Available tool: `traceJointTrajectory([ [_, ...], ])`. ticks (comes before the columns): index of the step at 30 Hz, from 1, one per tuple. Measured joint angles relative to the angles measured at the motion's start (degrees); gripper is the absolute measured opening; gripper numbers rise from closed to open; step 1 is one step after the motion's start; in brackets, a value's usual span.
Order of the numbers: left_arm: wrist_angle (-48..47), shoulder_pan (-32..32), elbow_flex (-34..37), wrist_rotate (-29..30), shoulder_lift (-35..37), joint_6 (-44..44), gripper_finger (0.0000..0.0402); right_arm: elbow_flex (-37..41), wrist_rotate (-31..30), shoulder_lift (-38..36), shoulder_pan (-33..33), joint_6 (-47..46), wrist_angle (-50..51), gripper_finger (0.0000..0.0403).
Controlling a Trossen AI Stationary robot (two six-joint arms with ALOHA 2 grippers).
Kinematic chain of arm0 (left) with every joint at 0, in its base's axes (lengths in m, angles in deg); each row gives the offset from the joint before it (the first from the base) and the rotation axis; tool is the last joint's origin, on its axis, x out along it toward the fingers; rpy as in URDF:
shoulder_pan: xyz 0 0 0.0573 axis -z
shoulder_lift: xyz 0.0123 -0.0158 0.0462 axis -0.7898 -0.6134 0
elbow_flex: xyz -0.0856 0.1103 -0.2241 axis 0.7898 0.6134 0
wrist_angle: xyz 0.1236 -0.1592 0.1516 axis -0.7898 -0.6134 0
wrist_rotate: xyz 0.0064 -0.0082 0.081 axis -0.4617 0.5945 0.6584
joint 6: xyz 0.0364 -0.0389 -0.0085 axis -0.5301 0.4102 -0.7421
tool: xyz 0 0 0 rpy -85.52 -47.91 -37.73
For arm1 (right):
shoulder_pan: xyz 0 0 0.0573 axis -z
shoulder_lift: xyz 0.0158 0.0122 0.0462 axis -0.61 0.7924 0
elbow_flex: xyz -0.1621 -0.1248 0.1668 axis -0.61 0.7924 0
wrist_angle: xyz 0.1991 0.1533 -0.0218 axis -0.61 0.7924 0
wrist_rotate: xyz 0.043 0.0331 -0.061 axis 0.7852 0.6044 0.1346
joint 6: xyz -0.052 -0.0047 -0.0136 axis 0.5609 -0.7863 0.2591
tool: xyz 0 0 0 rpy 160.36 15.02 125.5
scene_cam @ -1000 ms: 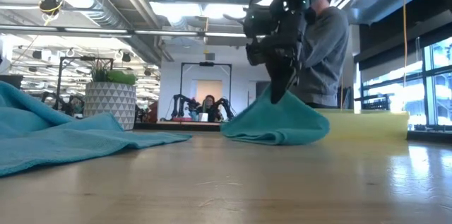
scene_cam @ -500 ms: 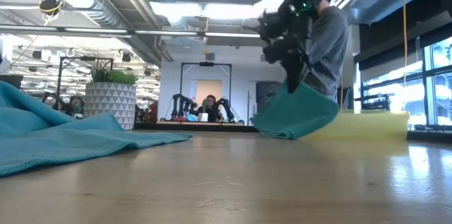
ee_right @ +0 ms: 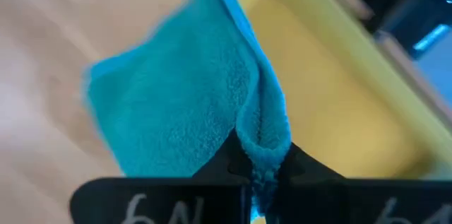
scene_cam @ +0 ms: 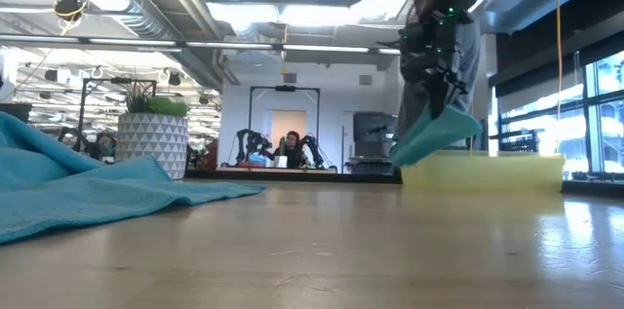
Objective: Fold microfiber towels
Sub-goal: Put the folded blue microfiber towel into the bin
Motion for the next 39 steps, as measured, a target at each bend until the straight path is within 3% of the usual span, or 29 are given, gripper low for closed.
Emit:
traceJointTrajectory([
  [7, 0.03, 0.0, 0.0, 0.0, 0.0, 0.07, 0.0098, 2.15, -1.42, 0.23, 4.94, 3.34, -1.55, 0.0006],
  [19, 0.63, 0.0, 0.0, -0.48, 0.0, 3.51, 0.0098, 14.45, -1.49, 0.34, 6.8, 4.88, -11.09, 0.0008],
  [31, 1.72, 0.0, 0.0, -0.57, -0.02, 4.76, 0.0098, 15.43, -5.33, 0.41, 7.09, 6.25, -17.47, 0.0014],
  [34, 1.72, 0.0, 0.0, -0.57, -0.02, 5.05, 0.0098, 15.43, -4.68, 0.43, 7.27, 6.2, -17.95, 0.0036],
  [39, 1.72, 0.0, 0.0, -0.53, -0.02, 6.49, 0.0098, 15.43, -4.71, 0.45, 7.92, 3.41, -16.54, 0.0108],
])
